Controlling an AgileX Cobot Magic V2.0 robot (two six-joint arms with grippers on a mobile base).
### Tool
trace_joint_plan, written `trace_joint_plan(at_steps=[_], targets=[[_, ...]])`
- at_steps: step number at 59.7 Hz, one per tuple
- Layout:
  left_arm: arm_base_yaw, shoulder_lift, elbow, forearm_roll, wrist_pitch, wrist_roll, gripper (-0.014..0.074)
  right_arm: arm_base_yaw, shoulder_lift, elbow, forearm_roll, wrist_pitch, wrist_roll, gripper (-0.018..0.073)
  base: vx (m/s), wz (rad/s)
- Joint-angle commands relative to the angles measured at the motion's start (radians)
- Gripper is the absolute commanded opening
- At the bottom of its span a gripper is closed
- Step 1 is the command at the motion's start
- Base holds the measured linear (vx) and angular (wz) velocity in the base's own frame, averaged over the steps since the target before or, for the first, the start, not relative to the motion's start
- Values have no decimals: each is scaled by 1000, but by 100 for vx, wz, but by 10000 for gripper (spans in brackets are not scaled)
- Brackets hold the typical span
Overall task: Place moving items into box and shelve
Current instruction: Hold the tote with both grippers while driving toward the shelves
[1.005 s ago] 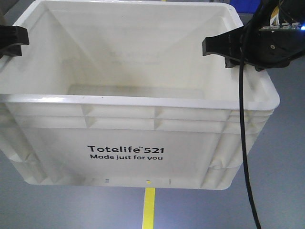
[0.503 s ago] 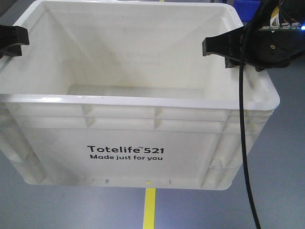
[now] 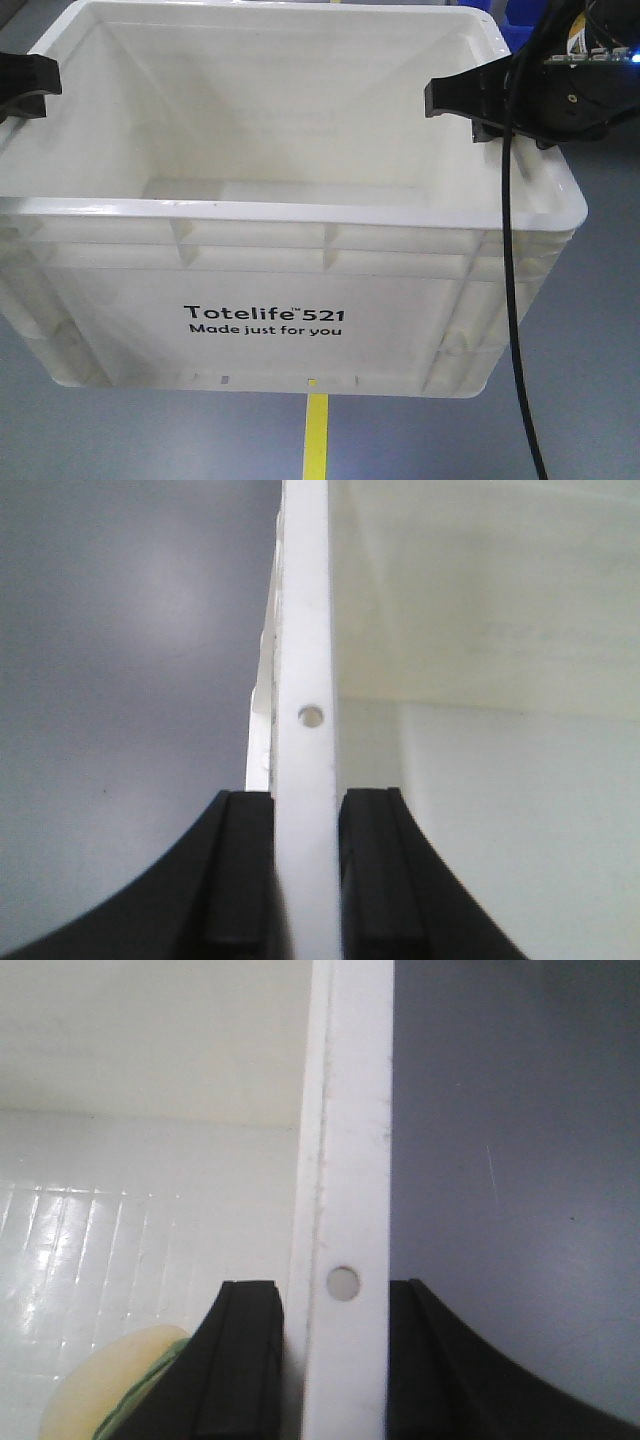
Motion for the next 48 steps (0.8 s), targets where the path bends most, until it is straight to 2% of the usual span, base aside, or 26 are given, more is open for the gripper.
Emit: trace_joint_plan(at_steps=[1, 48], targets=[[-3, -34, -44, 52, -121, 1, 158, -3, -46, -38, -107, -82, -14, 137, 37, -1], [-3, -34, -44, 52, -121, 1, 158, -3, -46, -38, -107, -79, -14, 137, 37, 4]])
